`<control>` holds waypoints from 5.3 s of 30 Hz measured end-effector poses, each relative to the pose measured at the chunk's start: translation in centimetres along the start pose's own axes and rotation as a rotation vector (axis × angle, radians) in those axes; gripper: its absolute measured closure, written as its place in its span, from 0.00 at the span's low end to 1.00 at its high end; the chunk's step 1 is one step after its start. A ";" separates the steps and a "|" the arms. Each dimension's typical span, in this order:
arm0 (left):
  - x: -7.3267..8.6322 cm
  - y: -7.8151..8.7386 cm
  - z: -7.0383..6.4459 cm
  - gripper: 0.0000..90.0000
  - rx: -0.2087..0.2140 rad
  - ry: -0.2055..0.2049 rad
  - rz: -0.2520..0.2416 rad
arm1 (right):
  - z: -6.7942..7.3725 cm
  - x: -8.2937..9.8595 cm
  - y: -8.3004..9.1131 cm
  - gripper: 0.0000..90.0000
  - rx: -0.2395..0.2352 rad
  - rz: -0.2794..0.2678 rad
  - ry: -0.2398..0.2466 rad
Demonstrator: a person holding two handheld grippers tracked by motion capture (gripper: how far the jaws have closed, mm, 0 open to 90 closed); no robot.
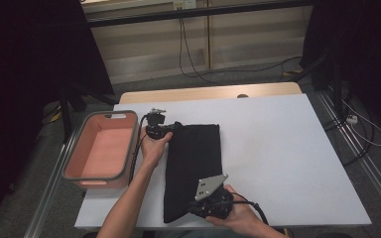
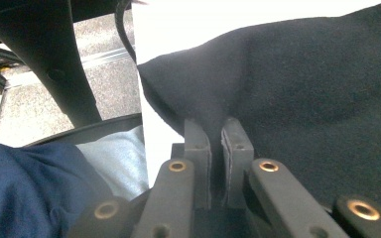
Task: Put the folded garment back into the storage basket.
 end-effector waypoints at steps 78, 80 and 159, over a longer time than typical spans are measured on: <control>-8.9 10.0 0.7 0.93 -0.081 -0.058 -0.200 | -1.0 -10.0 1.7 0.95 -0.002 -0.281 0.026; -9.1 10.3 0.8 0.93 -0.079 -0.058 -0.206 | -0.9 -10.2 1.6 0.95 -0.005 -0.284 0.030; -10.9 19.4 6.5 0.93 -0.144 -0.034 -0.274 | 1.0 -19.2 -3.4 0.95 -0.096 -0.351 0.103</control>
Point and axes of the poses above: each handheld gripper's, and its own axes: y roughly backward along the jaws, x roughly out of its underside, z roughly to its left, the point moved 1 cm from there along -y, roughly forward along the jaws, and after that the axes turned 8 degrees about x, right-handed, at the moved point
